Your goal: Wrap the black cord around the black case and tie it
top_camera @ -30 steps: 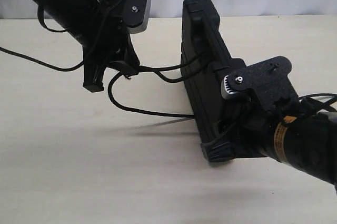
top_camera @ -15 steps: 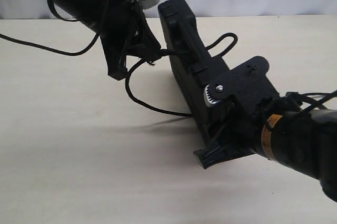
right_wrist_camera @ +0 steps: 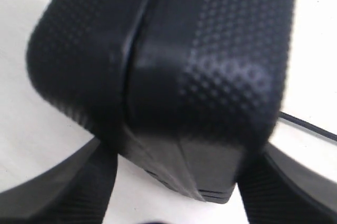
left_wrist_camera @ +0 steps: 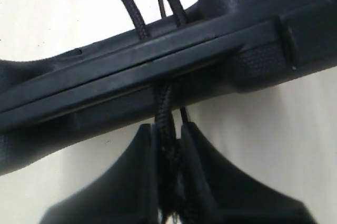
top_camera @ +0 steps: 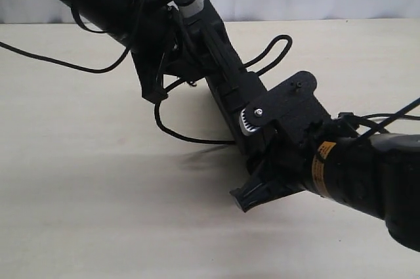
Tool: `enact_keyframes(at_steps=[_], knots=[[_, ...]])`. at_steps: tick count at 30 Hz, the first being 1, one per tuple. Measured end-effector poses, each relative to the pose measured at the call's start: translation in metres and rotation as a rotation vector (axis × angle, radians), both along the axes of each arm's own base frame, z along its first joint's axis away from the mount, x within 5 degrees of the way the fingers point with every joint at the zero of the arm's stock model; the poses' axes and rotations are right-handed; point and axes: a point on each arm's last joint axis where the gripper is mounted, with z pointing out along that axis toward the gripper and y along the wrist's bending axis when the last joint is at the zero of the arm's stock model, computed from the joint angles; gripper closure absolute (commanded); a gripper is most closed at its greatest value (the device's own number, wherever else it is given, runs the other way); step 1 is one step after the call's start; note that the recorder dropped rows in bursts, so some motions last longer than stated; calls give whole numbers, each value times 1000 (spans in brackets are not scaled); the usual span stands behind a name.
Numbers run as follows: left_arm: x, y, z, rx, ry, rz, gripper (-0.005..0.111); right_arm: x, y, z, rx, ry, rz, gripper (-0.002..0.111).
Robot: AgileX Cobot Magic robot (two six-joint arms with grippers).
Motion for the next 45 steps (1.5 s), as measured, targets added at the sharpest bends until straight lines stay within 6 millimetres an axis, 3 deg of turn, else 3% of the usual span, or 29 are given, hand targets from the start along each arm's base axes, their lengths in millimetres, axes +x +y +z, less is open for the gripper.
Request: enact_keyframes(at_steps=[3,7,14,24,29,32,37,41,45], knots=[[3,-3,-5,-24,16,17,107,-1,2,-2,59,39,-36,25],[7,-4,-7,-42,6,40,107,-4,3,-8,106,95,-74,17],[9,-4,-5,-57,-5,57,107,-11,-2,13,224,78,-96,17],[9,-4,-5,-58,-11,61,107,-45,-32,75,491,19,-60,18],[9,-4,-5,-60,-10,62,107,-48,-52,113,462,-40,-136,36],[9,-4,-5,-60,-10,62,107,-40,-65,135,358,-56,-207,44],[9,-4,-5,-60,-10,62,107,-14,-70,162,153,44,-203,46],[9,-4,-5,-60,-10,62,107,26,-64,150,56,259,-167,46],[9,-4,-5,-60,-9,61,107,75,-66,126,201,475,-115,46]])
